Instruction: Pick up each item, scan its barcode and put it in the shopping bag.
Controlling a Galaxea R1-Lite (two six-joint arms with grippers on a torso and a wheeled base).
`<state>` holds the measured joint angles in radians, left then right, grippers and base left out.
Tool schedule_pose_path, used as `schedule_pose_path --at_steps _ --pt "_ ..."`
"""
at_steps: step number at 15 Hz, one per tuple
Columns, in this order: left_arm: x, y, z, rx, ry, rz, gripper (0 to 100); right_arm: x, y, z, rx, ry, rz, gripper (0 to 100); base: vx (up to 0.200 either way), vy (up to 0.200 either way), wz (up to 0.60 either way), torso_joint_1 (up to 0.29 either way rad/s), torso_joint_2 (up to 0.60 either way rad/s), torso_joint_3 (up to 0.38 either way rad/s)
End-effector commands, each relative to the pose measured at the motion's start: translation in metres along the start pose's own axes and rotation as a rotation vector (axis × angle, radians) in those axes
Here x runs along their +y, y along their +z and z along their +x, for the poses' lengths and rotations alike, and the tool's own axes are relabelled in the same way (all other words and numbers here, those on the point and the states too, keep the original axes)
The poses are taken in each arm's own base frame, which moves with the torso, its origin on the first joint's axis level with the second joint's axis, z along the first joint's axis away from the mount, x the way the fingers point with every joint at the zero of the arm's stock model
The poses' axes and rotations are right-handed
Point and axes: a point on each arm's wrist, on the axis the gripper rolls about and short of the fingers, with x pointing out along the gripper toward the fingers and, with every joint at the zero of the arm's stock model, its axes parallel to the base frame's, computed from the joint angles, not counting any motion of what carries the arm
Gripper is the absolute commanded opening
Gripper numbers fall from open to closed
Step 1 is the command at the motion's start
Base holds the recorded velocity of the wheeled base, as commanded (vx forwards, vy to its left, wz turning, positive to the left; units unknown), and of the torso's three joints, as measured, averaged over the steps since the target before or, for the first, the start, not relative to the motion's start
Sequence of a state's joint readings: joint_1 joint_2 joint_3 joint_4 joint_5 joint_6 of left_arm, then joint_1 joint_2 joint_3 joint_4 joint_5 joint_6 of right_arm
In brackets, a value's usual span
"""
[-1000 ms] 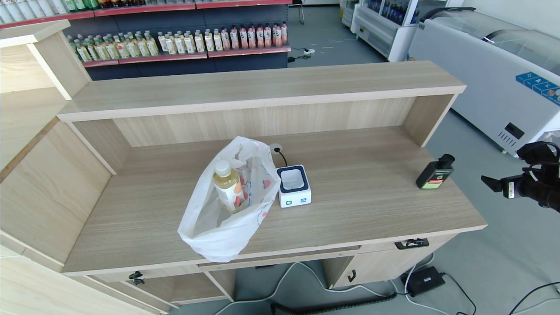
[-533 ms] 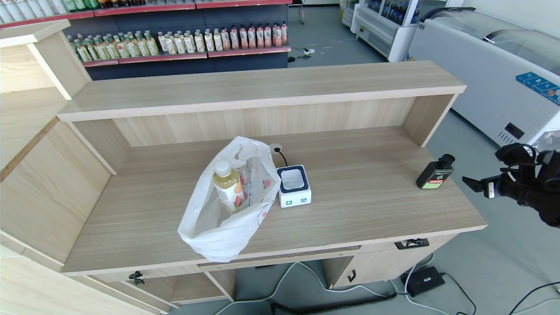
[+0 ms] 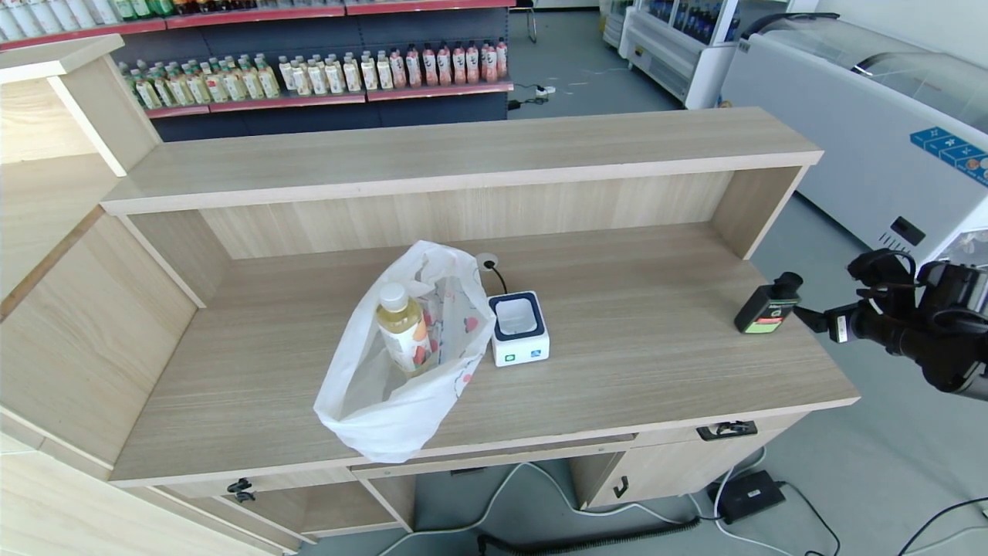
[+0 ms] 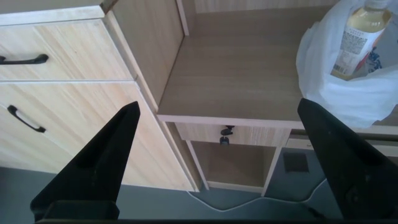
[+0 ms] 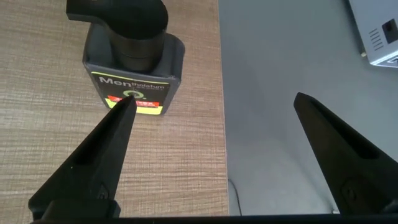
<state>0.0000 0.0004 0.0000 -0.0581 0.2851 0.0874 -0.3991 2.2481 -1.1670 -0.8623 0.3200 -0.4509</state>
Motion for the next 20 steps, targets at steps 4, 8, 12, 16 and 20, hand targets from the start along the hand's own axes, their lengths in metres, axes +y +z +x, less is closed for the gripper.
schedule_pose_path --at_steps 4,8,12,16,20 --pt "0.000 0.000 0.000 -0.001 0.000 0.000 100 0.009 0.001 0.011 -0.013 0.021 -0.007 100 0.000 0.000 0.00 0.000 0.00 0.000" --pt "0.000 0.000 0.000 -0.001 0.000 0.000 100 0.016 0.005 0.025 -0.039 0.034 -0.018 100 0.000 0.000 0.00 0.000 0.00 0.000" --pt "0.000 0.000 0.000 -0.001 0.000 0.000 100 0.022 0.004 0.032 -0.040 0.047 0.009 100 0.000 0.000 0.00 0.000 0.00 0.000" --pt "0.000 0.000 0.000 -0.001 0.000 0.000 100 0.036 0.008 0.037 -0.042 0.079 0.095 100 0.000 0.000 0.00 0.000 0.00 0.000" --pt "0.000 0.000 0.000 -0.001 0.000 0.000 100 0.044 0.008 0.041 -0.043 0.098 0.139 100 0.000 0.000 0.00 0.000 0.00 0.000"
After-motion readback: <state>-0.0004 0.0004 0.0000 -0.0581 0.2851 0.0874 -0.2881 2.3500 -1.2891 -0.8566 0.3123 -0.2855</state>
